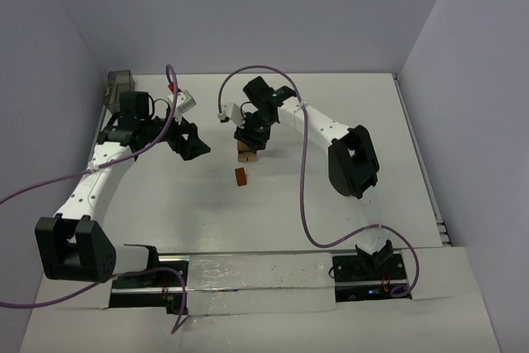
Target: Build the wood block tower
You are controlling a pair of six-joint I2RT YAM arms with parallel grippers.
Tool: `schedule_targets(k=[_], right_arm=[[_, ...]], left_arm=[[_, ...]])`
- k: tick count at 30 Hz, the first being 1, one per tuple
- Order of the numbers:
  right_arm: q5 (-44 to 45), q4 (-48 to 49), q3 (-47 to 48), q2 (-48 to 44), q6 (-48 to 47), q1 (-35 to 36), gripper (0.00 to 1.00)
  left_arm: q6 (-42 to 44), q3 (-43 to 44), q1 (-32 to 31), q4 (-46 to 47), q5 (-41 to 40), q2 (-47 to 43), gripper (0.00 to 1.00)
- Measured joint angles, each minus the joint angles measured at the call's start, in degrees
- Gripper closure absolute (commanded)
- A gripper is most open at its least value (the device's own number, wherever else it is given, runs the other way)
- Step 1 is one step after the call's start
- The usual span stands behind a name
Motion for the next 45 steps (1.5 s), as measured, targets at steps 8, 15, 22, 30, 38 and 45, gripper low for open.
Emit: schedule_targets(k=[8,15,22,30,38,45], right_arm=[[-0.37,0.03,0.00,0.00,0.04,0.00,0.46],[-0.36,0.10,0.00,0.00,0.07,0.00,0.45],[-0.38,0.18,0.00,0.00,0.44,0.00,0.33],[-0.42,0.61,0.00,0.00,0.87,0.00,0.23],[-0.63,0.80,0.06,-0.62,2.27,0.00,0.04],[-0.03,0.58,2.58,-2.81,2.64,0.00,0.00]], left_arm=[[0.00,0.00,0.00,0.00,0.00,0.01,0.01],[-0.02,0.00,0.00,0.00,0.00,0.02,0.01],[0.00,0.02,0.00,0.00,0.00,0.04,0.01],[-0.04,0.02,0.00,0.02,-0.02,0.04,0.01],[-0.19,0.01,0.00,0.28,-0.96,0.02,0.01],[0.08,0.01,0.00,0.42,-1.52,-0.04,0.01]])
